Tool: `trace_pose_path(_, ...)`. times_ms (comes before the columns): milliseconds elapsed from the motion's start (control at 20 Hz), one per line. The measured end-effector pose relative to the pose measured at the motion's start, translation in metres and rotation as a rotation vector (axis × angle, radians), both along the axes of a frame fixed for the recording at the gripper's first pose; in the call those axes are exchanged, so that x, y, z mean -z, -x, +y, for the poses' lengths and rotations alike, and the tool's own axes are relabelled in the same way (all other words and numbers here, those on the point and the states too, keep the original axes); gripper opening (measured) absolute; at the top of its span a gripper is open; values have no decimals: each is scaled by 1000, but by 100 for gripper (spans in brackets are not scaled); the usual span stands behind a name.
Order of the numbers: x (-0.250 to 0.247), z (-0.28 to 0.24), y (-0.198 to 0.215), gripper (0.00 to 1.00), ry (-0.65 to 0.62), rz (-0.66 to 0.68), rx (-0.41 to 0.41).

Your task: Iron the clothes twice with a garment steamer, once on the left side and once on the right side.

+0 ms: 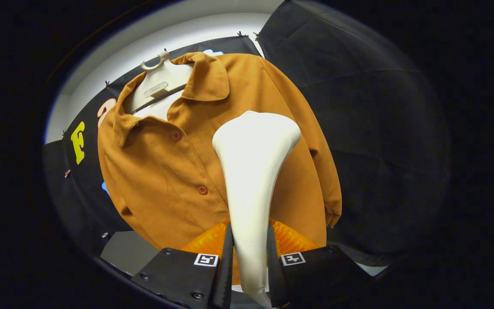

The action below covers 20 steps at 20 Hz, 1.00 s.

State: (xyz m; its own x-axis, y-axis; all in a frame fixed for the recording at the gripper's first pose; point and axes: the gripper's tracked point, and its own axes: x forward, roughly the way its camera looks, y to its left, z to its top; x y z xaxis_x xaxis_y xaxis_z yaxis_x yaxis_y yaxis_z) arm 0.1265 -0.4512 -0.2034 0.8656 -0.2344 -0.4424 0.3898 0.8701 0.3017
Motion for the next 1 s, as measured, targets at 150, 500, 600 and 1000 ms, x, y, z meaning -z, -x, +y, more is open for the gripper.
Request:
trace_pose_path(150,15,-1,6,38,-12,32,4)
trace_pose_path(500,49,2,24,38,-44,109,17)
trace_pose_path(600,61,3,28,38,-53,132,20)
trace_pose_path(1000,110,6,49,38,-102,234,40)
